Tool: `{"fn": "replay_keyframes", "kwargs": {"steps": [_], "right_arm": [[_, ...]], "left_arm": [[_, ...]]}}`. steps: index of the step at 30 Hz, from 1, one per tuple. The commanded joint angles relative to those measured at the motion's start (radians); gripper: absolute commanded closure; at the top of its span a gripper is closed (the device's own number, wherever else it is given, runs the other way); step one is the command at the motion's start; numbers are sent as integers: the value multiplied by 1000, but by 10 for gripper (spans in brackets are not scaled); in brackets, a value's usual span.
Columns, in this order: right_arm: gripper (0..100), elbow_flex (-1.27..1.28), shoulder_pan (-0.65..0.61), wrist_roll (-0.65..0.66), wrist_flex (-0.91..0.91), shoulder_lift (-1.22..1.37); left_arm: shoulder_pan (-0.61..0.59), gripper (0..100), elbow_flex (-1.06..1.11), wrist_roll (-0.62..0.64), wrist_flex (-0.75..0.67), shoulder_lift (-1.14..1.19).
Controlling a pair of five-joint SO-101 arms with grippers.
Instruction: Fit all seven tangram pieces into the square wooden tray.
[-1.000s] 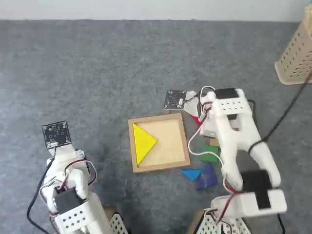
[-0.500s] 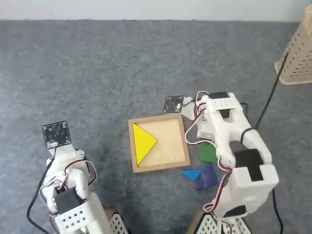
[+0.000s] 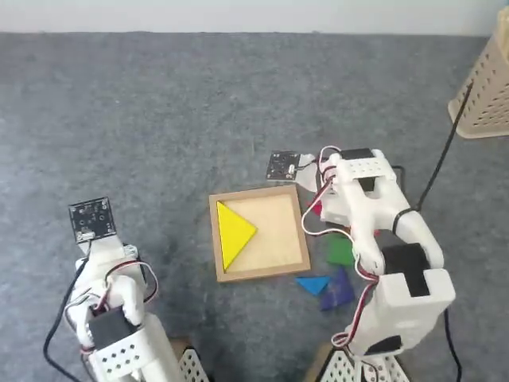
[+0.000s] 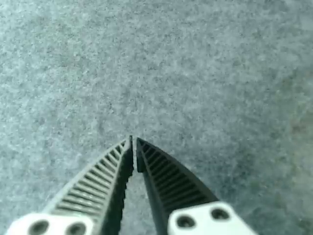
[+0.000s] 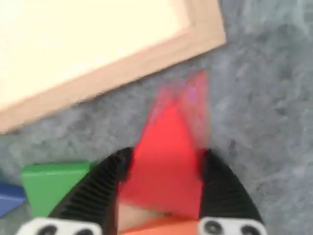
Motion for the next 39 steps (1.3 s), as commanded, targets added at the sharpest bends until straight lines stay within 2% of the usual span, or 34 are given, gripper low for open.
{"fn": "replay_keyframes", "kwargs": {"steps": [1,10,12,21,29,35,39], "right_arm": [[919,-71,10,-46,67,-24],[919,-95,-18,-132,162,-194],[919,-95,-12,-192,165,-232],[918,-54,-21,-532,160,-352],[907,35,1,-1217,151,-358],[736,43,7,-1344,159,-249],[768,43,50,-1364,150,-202]], "left_arm": [[3,987,-8,15,6,-8],[3,987,-8,15,6,-8],[3,987,-8,15,6,-8],[3,987,-8,15,6,-8],[3,987,-8,15,6,-8],[3,987,-8,15,6,-8],[3,987,-8,15,6,-8]]}}
